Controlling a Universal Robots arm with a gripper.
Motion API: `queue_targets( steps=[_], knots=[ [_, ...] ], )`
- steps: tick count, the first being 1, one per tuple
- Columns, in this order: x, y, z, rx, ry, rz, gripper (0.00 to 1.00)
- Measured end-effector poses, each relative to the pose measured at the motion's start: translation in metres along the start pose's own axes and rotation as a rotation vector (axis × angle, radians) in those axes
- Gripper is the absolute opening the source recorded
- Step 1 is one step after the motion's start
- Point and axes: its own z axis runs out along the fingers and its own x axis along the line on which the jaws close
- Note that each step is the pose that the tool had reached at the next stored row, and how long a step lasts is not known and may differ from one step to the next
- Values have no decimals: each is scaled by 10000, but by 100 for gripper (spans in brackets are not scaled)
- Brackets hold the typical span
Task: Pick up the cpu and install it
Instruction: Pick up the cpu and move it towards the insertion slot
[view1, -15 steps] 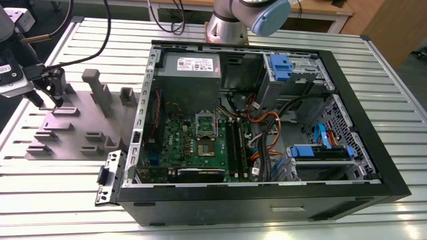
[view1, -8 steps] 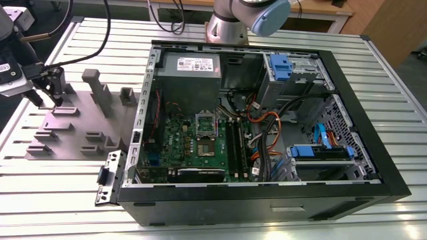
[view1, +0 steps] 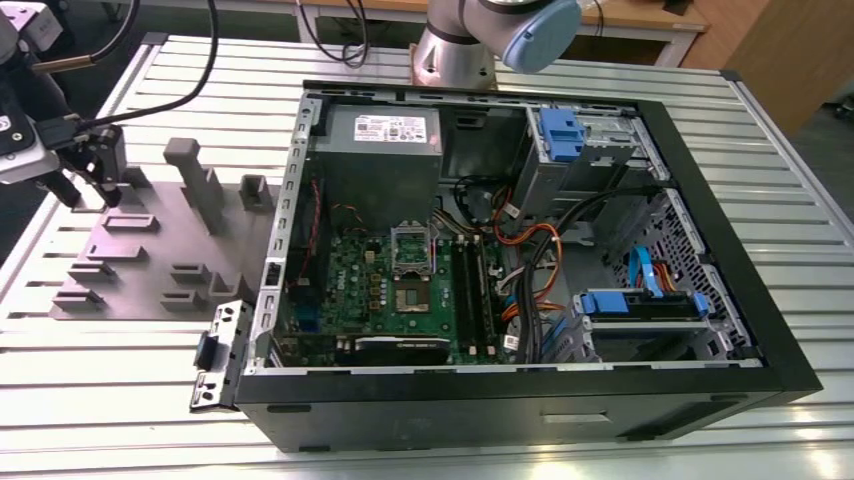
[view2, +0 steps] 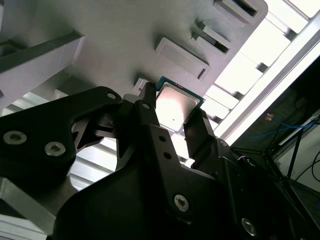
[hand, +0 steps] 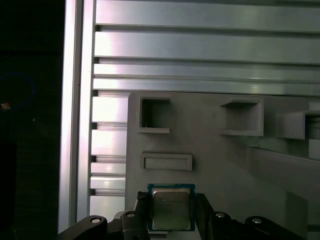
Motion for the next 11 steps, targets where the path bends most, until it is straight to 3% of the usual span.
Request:
queue_targets(
  steps=[5,7,11],
  knots=[
    [0,0,-11,1,1,0,47],
    [-1,2,-67,1,1,1,47],
    [-1,2,-75,1,1,0,47]
  ],
)
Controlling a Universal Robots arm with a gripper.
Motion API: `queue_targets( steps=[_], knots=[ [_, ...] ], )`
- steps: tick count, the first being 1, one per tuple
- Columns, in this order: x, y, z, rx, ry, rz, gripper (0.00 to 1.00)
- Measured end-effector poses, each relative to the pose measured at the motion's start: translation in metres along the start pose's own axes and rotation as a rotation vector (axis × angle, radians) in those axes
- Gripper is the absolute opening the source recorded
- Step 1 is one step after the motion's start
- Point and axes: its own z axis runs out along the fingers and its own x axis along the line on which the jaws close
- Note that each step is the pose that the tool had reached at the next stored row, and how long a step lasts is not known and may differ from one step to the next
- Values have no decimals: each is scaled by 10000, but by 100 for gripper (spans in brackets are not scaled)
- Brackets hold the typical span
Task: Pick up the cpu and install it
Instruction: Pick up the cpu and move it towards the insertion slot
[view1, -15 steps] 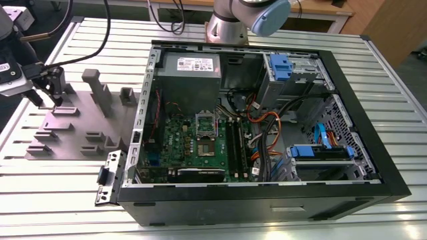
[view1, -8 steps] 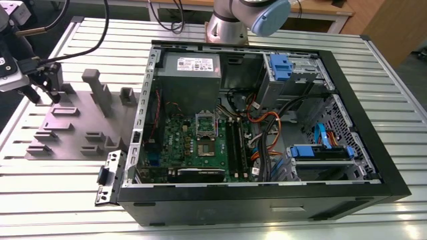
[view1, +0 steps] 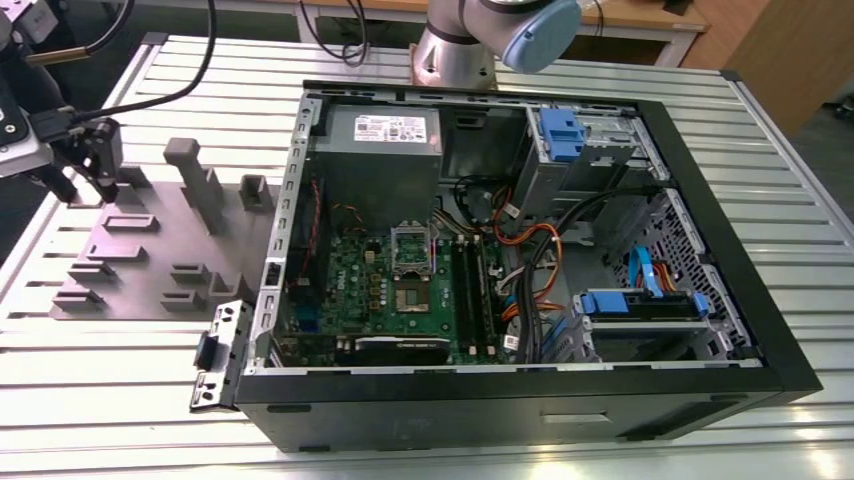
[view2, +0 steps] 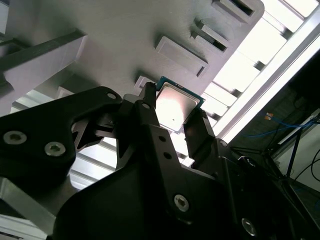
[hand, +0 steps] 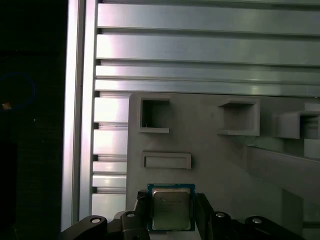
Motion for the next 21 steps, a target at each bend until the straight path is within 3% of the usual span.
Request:
queue_targets(
  steps=[21],
  knots=[
    [-1,1,-46,-1,-1,0,47]
  ],
)
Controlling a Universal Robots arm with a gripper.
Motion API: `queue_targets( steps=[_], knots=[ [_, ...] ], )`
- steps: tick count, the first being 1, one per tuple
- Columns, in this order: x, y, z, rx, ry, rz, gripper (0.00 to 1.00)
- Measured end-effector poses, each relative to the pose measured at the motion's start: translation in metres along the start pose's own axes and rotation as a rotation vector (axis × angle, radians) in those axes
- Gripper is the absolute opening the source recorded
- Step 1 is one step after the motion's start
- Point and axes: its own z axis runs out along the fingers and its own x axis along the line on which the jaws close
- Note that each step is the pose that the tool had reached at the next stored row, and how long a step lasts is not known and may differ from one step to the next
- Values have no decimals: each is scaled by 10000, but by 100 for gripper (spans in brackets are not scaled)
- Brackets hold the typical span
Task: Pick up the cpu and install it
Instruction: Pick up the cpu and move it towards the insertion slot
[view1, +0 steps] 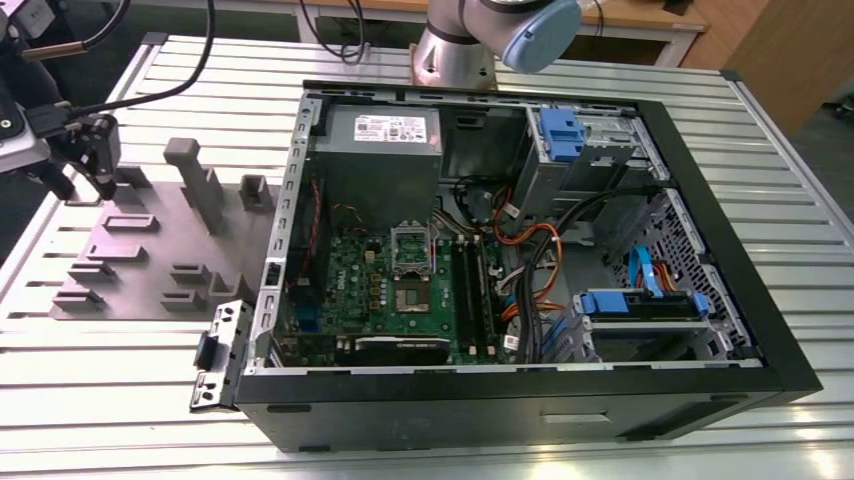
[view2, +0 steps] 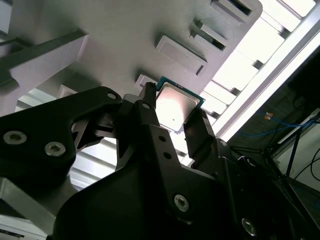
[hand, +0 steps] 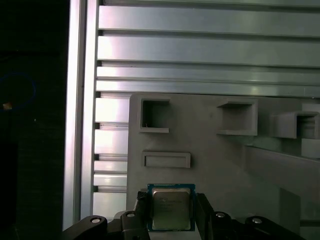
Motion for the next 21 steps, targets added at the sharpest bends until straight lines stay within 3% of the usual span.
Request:
queue_targets(
  steps=[21],
  knots=[
    [-1,1,-50,1,1,0,47]
  ],
)
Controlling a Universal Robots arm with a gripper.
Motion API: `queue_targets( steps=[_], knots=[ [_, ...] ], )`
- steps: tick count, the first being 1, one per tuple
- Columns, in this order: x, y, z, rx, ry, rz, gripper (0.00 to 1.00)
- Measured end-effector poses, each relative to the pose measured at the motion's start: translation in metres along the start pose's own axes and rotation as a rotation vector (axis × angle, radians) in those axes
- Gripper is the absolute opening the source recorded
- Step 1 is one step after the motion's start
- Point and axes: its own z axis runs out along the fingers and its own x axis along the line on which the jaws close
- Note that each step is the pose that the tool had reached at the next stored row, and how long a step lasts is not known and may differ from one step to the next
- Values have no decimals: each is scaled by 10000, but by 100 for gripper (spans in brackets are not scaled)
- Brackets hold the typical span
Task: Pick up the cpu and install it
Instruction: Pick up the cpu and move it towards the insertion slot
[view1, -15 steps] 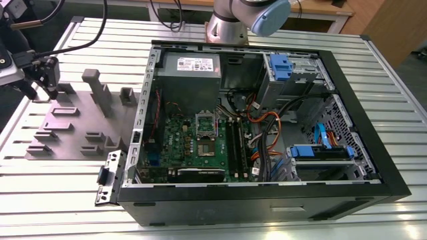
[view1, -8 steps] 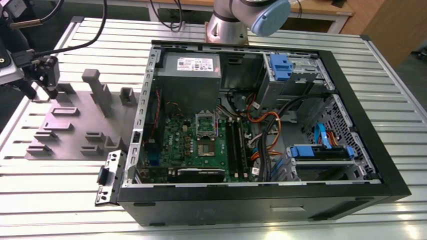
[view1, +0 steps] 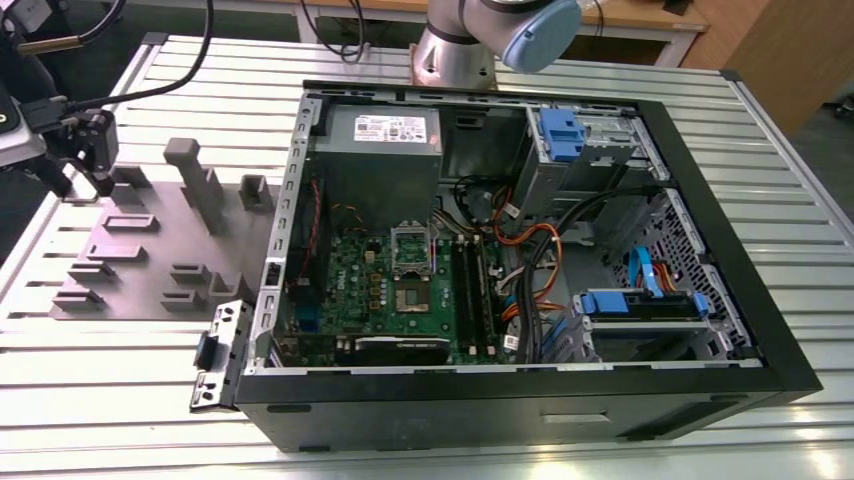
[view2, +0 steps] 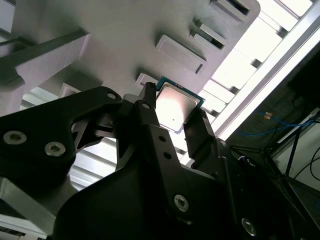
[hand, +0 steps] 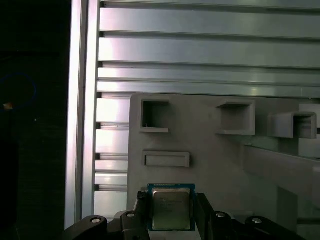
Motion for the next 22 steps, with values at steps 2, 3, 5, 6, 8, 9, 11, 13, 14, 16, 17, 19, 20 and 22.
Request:
queue_targets(
  steps=[2,3,5,6,8,9,11,13,14,16,17,19,20,22],
  knots=[
    [0,0,-5,2,0,-1,47],
    [0,0,-7,2,-1,-1,47],
    [0,0,-12,2,0,1,47],
    [0,0,-13,2,-1,1,47],
    [0,1,-18,2,0,0,47],
    [0,0,-18,2,0,0,47],
    [0,1,-23,3,1,0,47],
    [0,1,-33,4,2,0,47],
    [-1,1,-36,3,0,0,47],
    [-1,1,-45,2,-1,0,47],
    [-1,1,-52,3,1,0,47],
    [-1,2,-63,2,0,0,47],
    [-1,2,-66,1,-2,0,47],
    [-1,2,-71,1,-2,0,47]
  ],
)
